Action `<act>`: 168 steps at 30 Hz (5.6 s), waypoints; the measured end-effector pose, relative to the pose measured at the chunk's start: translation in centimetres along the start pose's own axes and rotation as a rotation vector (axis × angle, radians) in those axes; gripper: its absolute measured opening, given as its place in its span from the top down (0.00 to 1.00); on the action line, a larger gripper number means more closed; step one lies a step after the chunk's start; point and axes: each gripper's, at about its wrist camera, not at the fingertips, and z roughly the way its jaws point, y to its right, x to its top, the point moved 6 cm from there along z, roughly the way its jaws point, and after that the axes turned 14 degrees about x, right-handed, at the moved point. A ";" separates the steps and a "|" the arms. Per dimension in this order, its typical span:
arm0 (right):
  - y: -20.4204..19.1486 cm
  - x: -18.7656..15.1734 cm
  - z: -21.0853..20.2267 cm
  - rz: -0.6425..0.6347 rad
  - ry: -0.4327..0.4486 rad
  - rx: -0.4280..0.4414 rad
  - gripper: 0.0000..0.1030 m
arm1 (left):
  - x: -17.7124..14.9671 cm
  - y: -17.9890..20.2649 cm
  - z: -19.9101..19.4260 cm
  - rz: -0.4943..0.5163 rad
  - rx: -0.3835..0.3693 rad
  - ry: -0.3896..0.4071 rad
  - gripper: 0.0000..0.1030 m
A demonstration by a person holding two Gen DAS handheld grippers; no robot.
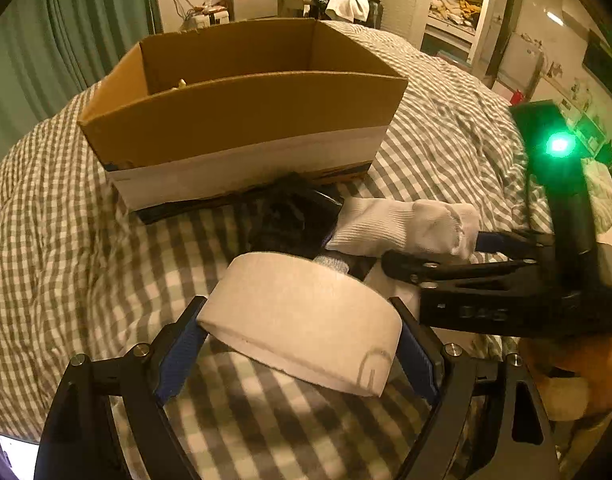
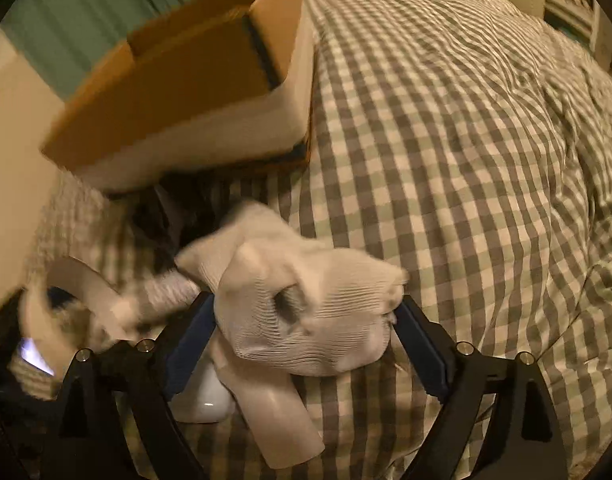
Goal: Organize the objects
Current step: 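Grasp the tape roll with left gripper while right grasps the white sock, then carry tape roll and sock into the box and release both, then grasp the white tube with left gripper while right grasps the white device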
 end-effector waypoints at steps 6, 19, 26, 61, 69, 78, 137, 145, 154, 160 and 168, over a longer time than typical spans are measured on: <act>-1.3 0.2 -0.9 -0.052 0.061 -0.064 0.32 | 0.2 -1.4 -1.7 -0.015 0.022 0.029 0.14; -3.9 1.0 -9.8 -0.107 0.258 -0.101 0.34 | 3.1 -4.2 -7.0 -0.079 0.029 0.140 0.14; -6.7 2.1 -13.7 -0.162 0.329 -0.119 0.34 | 6.7 -5.8 -10.7 -0.110 0.020 0.235 0.14; -5.6 17.2 -4.9 -0.220 0.290 -0.105 0.34 | 20.9 -7.9 5.2 -0.121 0.107 0.123 0.14; -5.8 18.2 -4.9 -0.260 0.350 -0.064 0.14 | 22.3 -6.7 7.1 -0.067 0.119 0.149 0.12; -6.9 16.7 -10.9 -0.253 0.424 -0.092 0.09 | 20.8 -7.4 1.8 -0.072 0.145 0.182 0.04; -0.5 -3.6 -2.8 -0.094 0.042 -0.004 0.56 | 3.2 2.6 4.8 0.078 0.136 0.017 0.07; 2.8 -2.1 -7.1 -0.019 0.150 -0.064 0.56 | 2.7 6.5 7.7 0.189 0.060 -0.100 0.43; 3.6 -2.4 -6.1 0.004 0.123 -0.064 0.56 | 2.1 6.9 7.5 0.206 0.003 -0.123 0.75; 2.7 -2.2 -6.7 -0.013 0.136 -0.076 0.56 | 0.9 6.1 4.6 0.179 -0.051 -0.101 0.77; -0.8 -2.0 -9.1 -0.071 0.181 -0.096 0.56 | 0.2 4.8 -0.4 0.155 -0.099 -0.014 0.77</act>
